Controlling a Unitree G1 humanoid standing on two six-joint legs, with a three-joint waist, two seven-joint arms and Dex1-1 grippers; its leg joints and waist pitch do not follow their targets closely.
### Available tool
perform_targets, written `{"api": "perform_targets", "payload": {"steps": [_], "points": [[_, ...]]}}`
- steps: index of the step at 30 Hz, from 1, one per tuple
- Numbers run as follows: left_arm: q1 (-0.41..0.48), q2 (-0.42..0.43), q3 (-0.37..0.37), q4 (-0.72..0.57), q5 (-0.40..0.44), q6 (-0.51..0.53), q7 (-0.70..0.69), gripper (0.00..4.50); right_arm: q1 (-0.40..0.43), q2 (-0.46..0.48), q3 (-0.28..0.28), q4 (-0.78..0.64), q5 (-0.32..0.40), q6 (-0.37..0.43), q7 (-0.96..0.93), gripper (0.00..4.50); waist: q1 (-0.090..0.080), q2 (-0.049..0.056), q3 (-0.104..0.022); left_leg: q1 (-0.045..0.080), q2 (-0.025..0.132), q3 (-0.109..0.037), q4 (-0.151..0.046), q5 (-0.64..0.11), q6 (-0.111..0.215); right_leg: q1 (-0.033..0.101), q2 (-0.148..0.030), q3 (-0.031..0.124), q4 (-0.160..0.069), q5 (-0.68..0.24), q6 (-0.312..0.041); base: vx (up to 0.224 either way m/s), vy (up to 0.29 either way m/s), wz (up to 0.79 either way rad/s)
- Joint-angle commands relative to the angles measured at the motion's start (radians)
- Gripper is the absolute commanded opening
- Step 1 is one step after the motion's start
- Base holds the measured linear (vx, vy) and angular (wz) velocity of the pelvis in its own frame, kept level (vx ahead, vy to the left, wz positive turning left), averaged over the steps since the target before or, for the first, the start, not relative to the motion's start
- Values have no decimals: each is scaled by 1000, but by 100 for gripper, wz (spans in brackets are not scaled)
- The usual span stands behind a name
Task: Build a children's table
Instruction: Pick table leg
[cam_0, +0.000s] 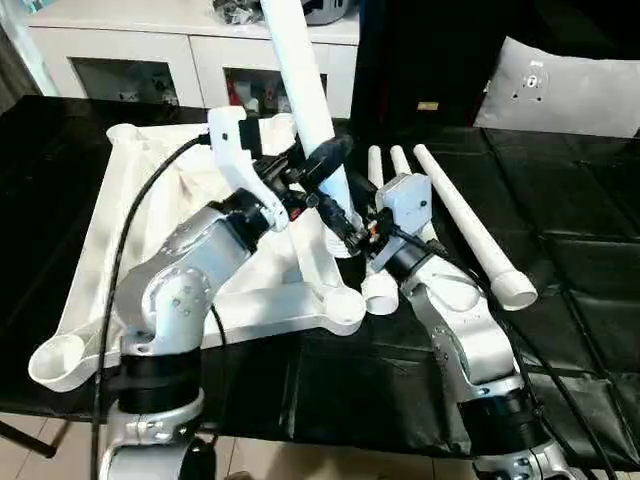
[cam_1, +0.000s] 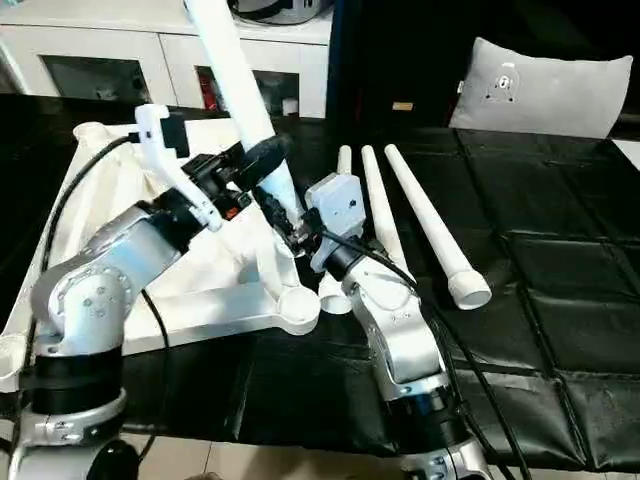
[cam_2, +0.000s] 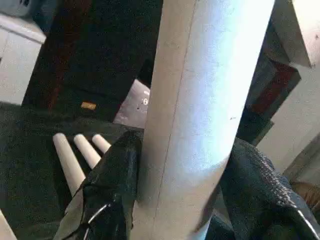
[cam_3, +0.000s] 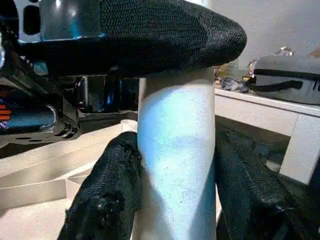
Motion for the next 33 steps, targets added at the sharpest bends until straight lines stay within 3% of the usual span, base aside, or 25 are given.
{"api": "perform_targets", "payload": {"steps": [1,3,8,11,25,28,33], "points": [[-27,4,8,11,-4,7,16,226,-19,-2,-9,4,-2,7,-8,186,1,3,-66,2,50,-14,-66,-32,28,62,-85,57,-70,114,-221,0,0,0],[-23,20,-6,11,14,1,6,226,-21,-4,-8,8,-5,11,-13,186,1,4,-65,3,50,-14,-67,-38,29,61,-86,58,-71,104,-219,0,0,0],[-1,100,-132,-14,153,-102,-77,220,-24,-8,-8,11,-5,22,-18,186,1,5,-65,4,53,-16,-69,-35,27,60,-87,57,-71,91,-204,0,0,0],[6,120,-160,-16,189,-145,-86,195,-22,-8,-10,18,-3,22,-20,186,0,7,-66,5,53,-15,-69,-30,21,61,-88,58,-69,110,-211,0,0,0],[4,200,-250,-18,341,-357,-155,188,-10,-10,-1,49,11,-1,-1,186,0,7,-66,5,54,-15,-70,-44,6,61,-89,58,-68,109,-211,0,0,0],[4,200,-254,-19,340,-368,-165,188,-9,-10,1,53,11,-5,1,186,0,7,-67,5,54,-14,-70,-38,5,61,-89,58,-66,124,-214,0,0,0],[7,103,-161,-21,165,-189,-103,188,-14,-12,3,56,9,-8,-2,186,-1,5,-66,5,52,-11,-68,-42,1,62,-88,58,-64,131,-235,0,0,0]]}}
